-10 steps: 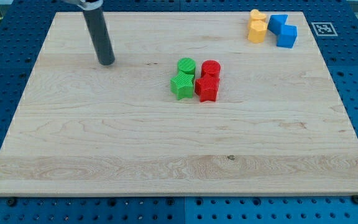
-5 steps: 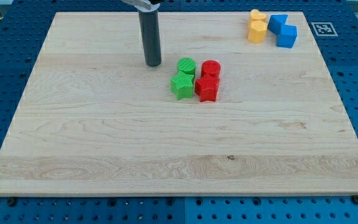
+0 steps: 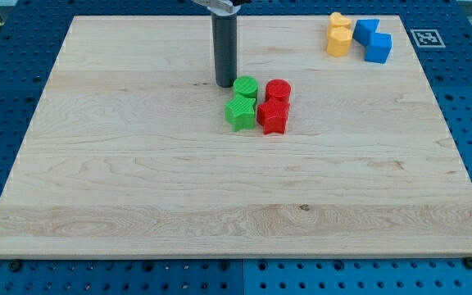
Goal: Move the green circle diagonal top left to the green star
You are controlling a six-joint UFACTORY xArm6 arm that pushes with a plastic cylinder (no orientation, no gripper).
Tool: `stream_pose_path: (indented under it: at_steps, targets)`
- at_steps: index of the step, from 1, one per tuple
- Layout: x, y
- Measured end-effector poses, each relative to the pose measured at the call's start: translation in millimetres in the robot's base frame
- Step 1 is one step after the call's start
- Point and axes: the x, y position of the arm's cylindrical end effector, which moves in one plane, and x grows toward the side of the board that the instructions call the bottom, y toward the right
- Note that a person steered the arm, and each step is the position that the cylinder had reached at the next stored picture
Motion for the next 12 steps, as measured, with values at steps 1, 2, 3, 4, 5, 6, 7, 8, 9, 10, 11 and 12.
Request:
stream_pose_path:
  at_steps: [1,2,3,4,5,6,7,8,9,10,11,12]
  targets:
    - [0,0]
    - [0,17]
    - [0,27]
    - [-1,49]
    - [6,65]
    - [23,67]
    - [23,67]
    - [27,67]
    - [45,87]
    - [56,92]
    - [32,61]
    - [21,41]
